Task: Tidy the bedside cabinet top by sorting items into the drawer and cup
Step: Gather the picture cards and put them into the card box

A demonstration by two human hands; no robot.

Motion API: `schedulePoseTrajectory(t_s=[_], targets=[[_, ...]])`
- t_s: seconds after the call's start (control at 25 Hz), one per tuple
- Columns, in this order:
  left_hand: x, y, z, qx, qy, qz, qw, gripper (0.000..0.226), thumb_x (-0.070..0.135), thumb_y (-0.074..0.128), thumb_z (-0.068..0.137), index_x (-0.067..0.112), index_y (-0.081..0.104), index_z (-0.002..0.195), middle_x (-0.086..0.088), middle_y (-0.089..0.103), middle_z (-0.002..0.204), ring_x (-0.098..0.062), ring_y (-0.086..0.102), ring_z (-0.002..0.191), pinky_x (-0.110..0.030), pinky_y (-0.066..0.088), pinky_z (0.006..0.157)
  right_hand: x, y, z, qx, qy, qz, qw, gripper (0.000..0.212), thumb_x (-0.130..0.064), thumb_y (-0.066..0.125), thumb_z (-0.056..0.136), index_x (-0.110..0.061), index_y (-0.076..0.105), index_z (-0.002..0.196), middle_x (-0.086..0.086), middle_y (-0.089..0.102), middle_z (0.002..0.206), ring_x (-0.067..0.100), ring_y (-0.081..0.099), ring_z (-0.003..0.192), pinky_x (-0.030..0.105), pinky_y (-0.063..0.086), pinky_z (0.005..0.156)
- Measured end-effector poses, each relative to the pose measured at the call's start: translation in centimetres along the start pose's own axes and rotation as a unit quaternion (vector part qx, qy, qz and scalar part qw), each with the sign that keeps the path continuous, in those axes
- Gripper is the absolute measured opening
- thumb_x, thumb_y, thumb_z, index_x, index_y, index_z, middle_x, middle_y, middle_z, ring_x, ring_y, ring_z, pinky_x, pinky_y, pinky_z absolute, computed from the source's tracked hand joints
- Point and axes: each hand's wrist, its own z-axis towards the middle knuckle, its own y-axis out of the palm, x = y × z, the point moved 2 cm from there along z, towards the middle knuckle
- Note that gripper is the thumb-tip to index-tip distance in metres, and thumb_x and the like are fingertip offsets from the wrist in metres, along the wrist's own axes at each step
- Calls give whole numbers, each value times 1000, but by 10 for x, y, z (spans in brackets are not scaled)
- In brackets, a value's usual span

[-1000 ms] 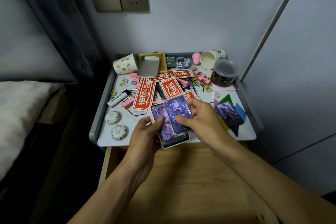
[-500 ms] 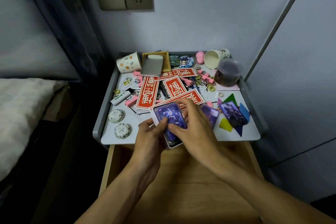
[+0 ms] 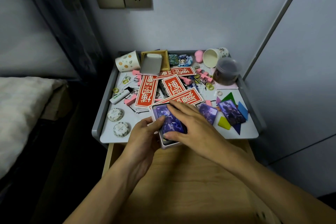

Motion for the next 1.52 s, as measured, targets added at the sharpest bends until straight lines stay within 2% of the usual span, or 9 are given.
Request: schedulePoseTrajectory(t_s=[0.16,0.32,0.52,0.76,0.88,1.0,1.08,1.24,1.52], targets=[[-3,0,2,-7,-1,4,1000,48,20,70,80,-4,59,120,-22,73,102,-29,73,81,-42,62,67,1,-2,-1,15,-7,15,1000,74,-54,57,87,-31,27,151,-20,19,157,-10,10,135,18,10,109],[-2,1,3,-2,5,5,1000,46,20,70,81,-2,58,120,-18,74,104,-30,74,87,-46,59,77,55,-59,0,203,176,-54,962,40,-38,71,84,-21,63,118,1,63,119,11,57,98,25,44,79],[-3,3,-1,-1,-6,0,1000,42,17,66,87,-1,56,123,-17,74,106,-31,73,92,-49,57,82,107,-77,-5,28,388,-205,898,55,-52,76,75,-11,56,106,4,50,89,17,48,80,28,33,55],[-2,2,0,0,-9,-10,1000,42,17,66,88,0,55,125,-17,74,106,-31,73,93,-45,60,77,117,-73,1,21,389,-193,901,51,-42,81,73,-14,51,104,9,57,105,19,49,82,29,38,59],[-1,1,1,4,-14,-19,1000,42,17,66,88,0,55,125,-17,74,107,-31,73,94,-43,62,73,119,-74,4,98,356,-154,916,44,-25,80,76,-5,61,111,10,59,101,19,53,80,28,42,62],[0,0,2,7,-11,-23,1000,43,17,67,87,0,56,124,-17,74,106,-31,73,94,-39,61,69,109,-80,5,162,290,-1,943,28,-15,77,79,-14,64,104,4,66,96,10,58,74,24,45,61],[0,0,3,7,-9,-24,1000,44,17,68,86,-1,56,124,-17,73,107,-31,73,95,-40,61,70,96,-72,5,126,269,83,951,29,-15,79,77,-23,62,99,1,68,97,8,60,76,26,51,64],[-2,0,2,2,-14,-24,1000,42,17,67,87,-1,55,124,-17,73,107,-31,73,95,-39,61,69,87,-47,6,62,321,1,945,58,-22,84,72,-10,58,123,6,64,111,12,59,87,20,46,67],[-2,-3,4,9,-16,-22,1000,44,18,68,88,0,55,125,-18,73,107,-32,73,95,-40,61,69,87,-47,10,53,337,-29,940,34,-27,83,74,-9,62,94,12,64,101,19,60,84,27,47,62]])
